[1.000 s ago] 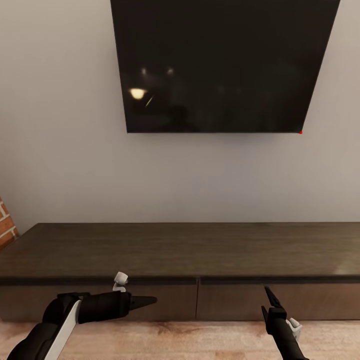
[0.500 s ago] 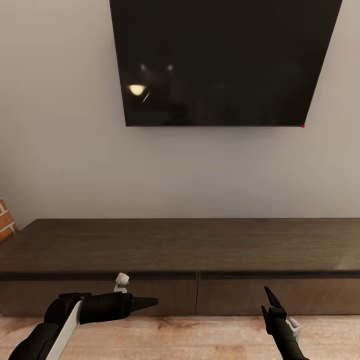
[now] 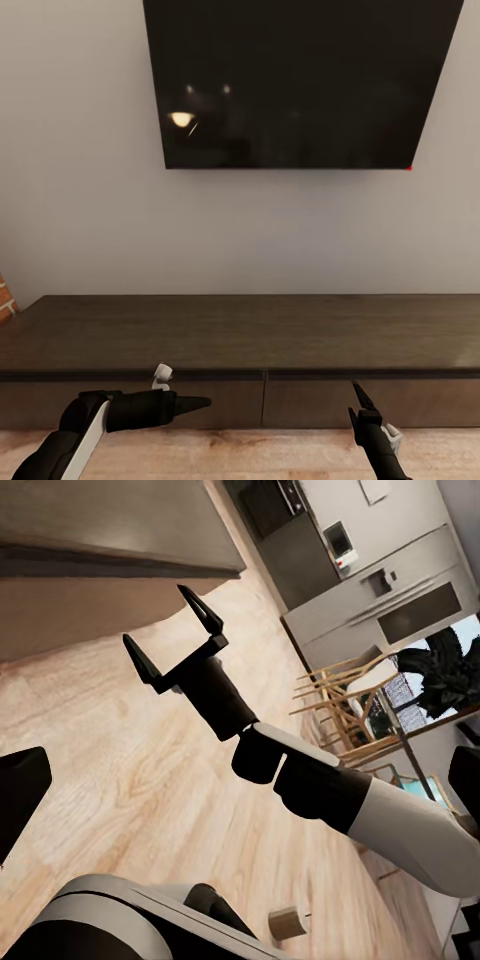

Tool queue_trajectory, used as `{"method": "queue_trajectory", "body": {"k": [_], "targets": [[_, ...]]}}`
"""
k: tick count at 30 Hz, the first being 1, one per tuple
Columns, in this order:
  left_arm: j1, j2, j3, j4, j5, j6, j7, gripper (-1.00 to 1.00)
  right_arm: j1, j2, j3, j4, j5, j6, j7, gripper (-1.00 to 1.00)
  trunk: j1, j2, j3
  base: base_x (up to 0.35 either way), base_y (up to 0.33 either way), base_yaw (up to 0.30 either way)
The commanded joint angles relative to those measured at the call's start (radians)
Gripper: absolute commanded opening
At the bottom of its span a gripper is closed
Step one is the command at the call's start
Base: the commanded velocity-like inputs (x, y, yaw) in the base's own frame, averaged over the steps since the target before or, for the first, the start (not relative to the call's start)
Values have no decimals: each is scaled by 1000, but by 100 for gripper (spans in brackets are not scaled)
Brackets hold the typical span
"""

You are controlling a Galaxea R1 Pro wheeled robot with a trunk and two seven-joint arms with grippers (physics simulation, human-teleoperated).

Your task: Place each of the two pumpkins and all three candles from the living room inside a cabinet in the living room (use any cabinet), then make sure every cabinet is closed, and position the cauldron so it is next to a table in the living room.

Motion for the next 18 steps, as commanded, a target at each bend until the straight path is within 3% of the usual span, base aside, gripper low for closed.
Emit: {"method": "queue_trajectory", "body": {"k": [1, 5, 18], "targets": [[-1, 1, -2, 0, 4, 6, 0, 100, 0, 0, -2, 1, -11, 10, 3, 100, 0, 0, -1, 150, 0, 0], [-1, 1, -8, 0, 3, 6, 0, 100, 0, 0, -2, 1, -11, 9, 2, 100, 0, 0, -1, 182, 0, 0], [-1, 1, -18, 0, 4, 6, 0, 100, -1, -6, -2, 27, -10, 6, 1, 100, 0, 0, -1, 49, 0, 0]]}}
